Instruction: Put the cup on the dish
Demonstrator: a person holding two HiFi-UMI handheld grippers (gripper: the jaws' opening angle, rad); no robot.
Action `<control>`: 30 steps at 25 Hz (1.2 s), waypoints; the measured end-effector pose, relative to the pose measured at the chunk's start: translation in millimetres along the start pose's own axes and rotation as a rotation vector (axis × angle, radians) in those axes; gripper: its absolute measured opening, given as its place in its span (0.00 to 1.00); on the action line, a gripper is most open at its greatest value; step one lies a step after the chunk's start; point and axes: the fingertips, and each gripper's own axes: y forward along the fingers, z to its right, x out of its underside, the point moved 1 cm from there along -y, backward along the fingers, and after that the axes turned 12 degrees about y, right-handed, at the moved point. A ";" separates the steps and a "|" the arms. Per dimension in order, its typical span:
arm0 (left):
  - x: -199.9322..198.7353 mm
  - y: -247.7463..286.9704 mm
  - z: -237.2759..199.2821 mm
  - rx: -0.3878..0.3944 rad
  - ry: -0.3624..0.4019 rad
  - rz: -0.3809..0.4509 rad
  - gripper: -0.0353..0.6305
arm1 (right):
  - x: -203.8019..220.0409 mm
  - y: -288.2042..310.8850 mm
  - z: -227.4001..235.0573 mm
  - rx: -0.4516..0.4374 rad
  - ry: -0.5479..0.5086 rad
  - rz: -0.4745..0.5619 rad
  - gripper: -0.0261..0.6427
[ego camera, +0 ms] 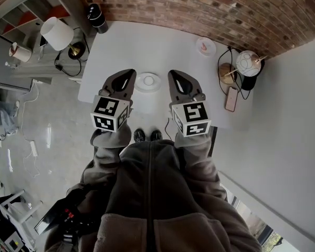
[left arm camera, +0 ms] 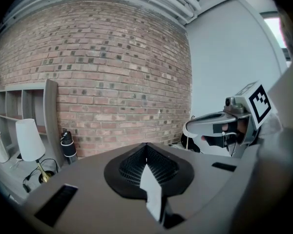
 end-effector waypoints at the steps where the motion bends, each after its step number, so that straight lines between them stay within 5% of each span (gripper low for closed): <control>1: -6.3 -0.9 -0.8 -0.006 0.004 0.009 0.06 | -6.6 -1.5 -1.3 0.000 -0.006 0.011 0.04; 18: -96.7 -10.1 -27.5 -0.096 0.110 0.190 0.06 | -95.8 -6.6 -7.3 0.029 -0.076 0.184 0.04; 30: -103.7 -19.0 -37.1 -0.117 0.116 0.210 0.06 | -112.2 -6.4 -18.3 0.024 -0.084 0.225 0.04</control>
